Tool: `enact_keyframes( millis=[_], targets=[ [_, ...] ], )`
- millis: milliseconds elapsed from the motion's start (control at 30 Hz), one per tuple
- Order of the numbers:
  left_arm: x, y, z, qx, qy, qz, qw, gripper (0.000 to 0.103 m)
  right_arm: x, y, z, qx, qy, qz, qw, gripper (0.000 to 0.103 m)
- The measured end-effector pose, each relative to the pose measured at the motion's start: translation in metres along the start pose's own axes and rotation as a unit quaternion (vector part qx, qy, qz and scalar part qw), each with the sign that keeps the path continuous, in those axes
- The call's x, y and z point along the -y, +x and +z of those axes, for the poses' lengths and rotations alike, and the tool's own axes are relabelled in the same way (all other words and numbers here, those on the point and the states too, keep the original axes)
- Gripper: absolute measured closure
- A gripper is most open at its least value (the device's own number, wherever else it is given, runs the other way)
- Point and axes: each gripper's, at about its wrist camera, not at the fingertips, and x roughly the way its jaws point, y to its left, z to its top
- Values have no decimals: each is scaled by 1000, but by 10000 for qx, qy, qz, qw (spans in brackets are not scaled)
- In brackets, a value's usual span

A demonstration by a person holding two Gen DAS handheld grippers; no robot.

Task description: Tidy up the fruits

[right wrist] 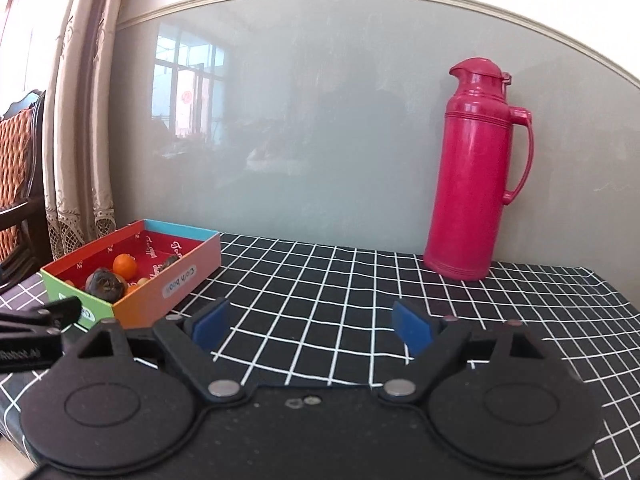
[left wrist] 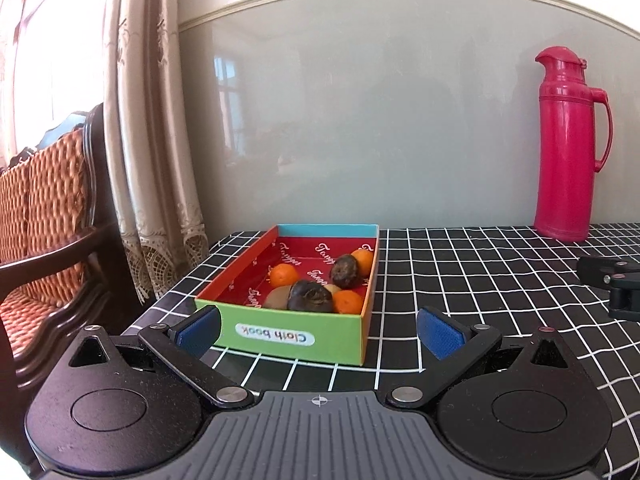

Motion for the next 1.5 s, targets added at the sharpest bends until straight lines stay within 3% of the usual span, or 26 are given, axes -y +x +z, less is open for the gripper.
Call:
enact_keyframes(
  millis=[333, 1500],
  targets=[
    [-3, -8, -10, 110, -34, -39, 9999, 0, 8, -16, -10, 197, 117, -96, 9997, 12],
    [-6, -6, -12, 58, -141, -16, 9999, 0, 0, -8, -12, 65, -40, -134, 9999, 11]
  ],
)
